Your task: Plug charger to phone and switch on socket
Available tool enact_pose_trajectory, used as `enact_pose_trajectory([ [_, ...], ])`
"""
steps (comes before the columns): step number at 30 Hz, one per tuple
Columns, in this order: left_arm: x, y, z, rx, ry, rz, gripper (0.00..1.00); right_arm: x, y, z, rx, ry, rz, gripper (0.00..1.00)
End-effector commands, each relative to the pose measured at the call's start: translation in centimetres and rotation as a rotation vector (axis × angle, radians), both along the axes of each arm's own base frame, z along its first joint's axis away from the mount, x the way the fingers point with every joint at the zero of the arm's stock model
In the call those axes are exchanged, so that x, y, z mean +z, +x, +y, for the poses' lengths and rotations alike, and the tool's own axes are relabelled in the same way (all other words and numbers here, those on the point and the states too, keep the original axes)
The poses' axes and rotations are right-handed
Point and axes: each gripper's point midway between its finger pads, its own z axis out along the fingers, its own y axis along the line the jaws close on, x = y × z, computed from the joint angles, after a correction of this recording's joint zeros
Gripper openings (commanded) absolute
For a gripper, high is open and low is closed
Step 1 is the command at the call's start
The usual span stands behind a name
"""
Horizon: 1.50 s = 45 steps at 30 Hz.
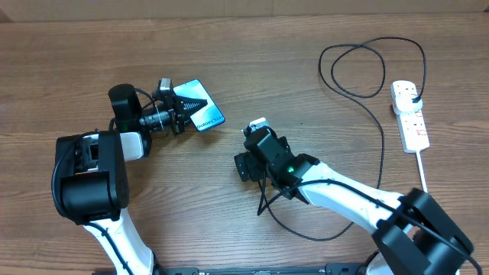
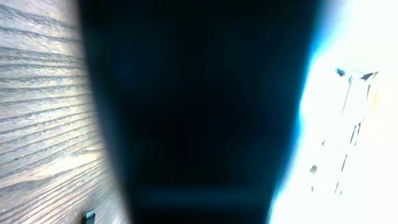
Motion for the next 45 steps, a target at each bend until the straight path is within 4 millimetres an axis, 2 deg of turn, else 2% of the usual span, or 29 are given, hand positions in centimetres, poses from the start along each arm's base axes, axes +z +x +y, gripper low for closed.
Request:
enact_pose_trajectory([
  [1, 0.7, 0.2, -0.1, -0.021, 0.006, -0.055, 0.04, -0.1, 0.8, 0.3, -0.017, -0.060, -0.057, 0.90],
  [8, 0.7, 0.2, -0.1, -0.020, 0.007, -0.055, 0.04, -0.6, -0.1, 1.6, 0.012, -0.108, -0.108, 0.74],
  [13, 0.8, 0.2, -0.1, -0.022, 0.005, -0.055, 0.04, -2.1, -0.3, 1.5, 0.016, -0.135, -0.085, 0.65],
  [16, 0.8, 0.2, -0.1, -0.022, 0.006, -0.056, 0.04, -2.4, -0.1, 1.8, 0.017, -0.130, -0.089, 0.52],
  [19, 0.8, 0.2, -0.1, -0.023, 0.005, -0.056, 0.04, -2.5, 0.2, 2.1, 0.015, -0.118, -0.098, 0.46],
  [30, 0.8, 0.0, -0.2, -0.032, 0.000, -0.055, 0.04, -4.5, 0.1, 1.6, 0.012, -0.153, -0.069, 0.39],
  [31, 0.8, 0.0, -0.2, -0.035, -0.001, -0.055, 0.04, -4.6, 0.2, 1.4, 0.009, -0.154, -0.067, 0.33],
  [33, 0.9, 0.0, -0.2, -0.036, -0.002, -0.056, 0.04, -4.6, 0.3, 1.4, 0.007, -0.150, -0.062, 0.27],
  [34, 0.9, -0.1, -0.2, -0.040, -0.004, -0.055, 0.04, -4.7, 0.2, 1.4, 0.004, -0.135, -0.046, 0.19],
  [37, 0.9, -0.2, -0.3, -0.046, -0.007, -0.056, 0.04, -5.2, -0.4, 1.6, 0.020, -0.092, 0.022, 0.04],
  [39, 1.0, -0.3, -0.3, -0.049, -0.008, -0.056, 0.04, -5.4, -0.7, 1.3, 0.004, -0.079, 0.074, 0.04],
  [41, 1.0, -0.3, -0.3, -0.052, -0.010, -0.056, 0.04, -5.2, -1.0, 1.2, 0.011, -0.072, 0.141, 0.04],
  [44, 1.0, -0.3, -0.3, -0.053, -0.010, -0.056, 0.04, -3.6, -1.8, 2.3, 0.021, 0.033, 0.285, 0.04],
  [45, 1.0, -0.4, -0.4, -0.058, -0.012, -0.056, 0.04, -2.4, -2.0, 2.9, 0.039, 0.108, 0.334, 0.04],
])
